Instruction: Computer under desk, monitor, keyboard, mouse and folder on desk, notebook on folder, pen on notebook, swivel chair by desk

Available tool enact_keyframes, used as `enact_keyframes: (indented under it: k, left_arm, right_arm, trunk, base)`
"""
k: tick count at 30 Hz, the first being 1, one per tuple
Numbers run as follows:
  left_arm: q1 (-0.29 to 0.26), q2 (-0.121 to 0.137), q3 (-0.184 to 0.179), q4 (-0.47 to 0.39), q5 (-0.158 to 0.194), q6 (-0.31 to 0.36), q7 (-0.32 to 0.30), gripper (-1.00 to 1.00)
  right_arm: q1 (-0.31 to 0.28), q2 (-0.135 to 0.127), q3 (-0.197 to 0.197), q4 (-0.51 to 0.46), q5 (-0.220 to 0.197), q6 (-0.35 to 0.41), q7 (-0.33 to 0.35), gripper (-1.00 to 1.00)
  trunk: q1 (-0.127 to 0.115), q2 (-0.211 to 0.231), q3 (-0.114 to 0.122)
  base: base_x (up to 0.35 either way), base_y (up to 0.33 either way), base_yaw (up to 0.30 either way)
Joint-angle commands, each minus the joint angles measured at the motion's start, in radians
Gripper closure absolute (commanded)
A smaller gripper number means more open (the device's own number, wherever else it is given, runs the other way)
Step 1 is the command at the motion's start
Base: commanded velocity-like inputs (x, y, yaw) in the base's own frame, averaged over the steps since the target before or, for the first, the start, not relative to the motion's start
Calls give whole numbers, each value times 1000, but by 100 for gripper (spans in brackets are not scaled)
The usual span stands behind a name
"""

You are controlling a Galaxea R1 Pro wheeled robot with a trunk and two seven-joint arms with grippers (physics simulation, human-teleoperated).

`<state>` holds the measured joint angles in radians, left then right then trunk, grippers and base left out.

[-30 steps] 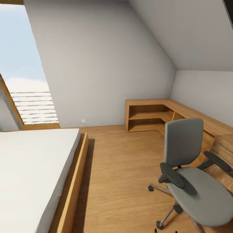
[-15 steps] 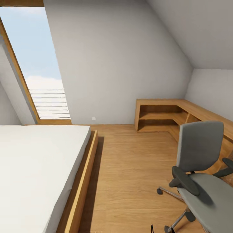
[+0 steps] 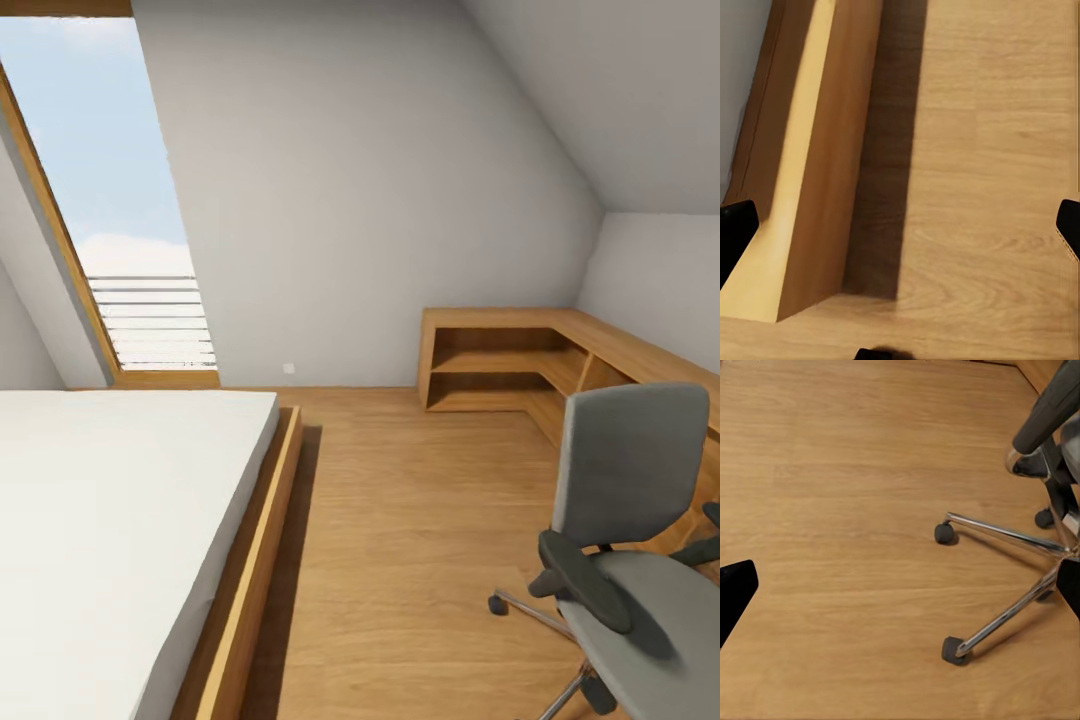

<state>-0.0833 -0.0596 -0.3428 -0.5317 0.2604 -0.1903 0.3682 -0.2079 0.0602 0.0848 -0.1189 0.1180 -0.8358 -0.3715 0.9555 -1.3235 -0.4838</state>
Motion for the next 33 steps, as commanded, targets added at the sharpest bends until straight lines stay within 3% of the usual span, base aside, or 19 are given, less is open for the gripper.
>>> enact_keyframes:
  k: [1,11,23,33]
  left_arm:
    - [-1,1,-10,2,11,-6,7,-100]
    - [-1,1,-14,9,11,-9,10,-100]
    - [-1,3,-7,10,11,-11,11,-100]
    - [-1,3,-6,10,12,-12,11,-100]
  right_arm:
    - [-1,0,7,1,4,0,-10,-100]
    - [-1,-1,9,1,4,-6,-10,-100]
    - [-1,-1,9,1,5,-6,-10,-100]
    - [-1,0,9,1,5,-6,-10,-100]
  trunk:
    - [0,0,-1]
    - [0,0,2]
    - [0,0,9]
    - [0,0,9]
  base:
    - [295,-106,1]
    - [224,-129,-48]
    - [33,-17,-128]
    - [240,-1,-11]
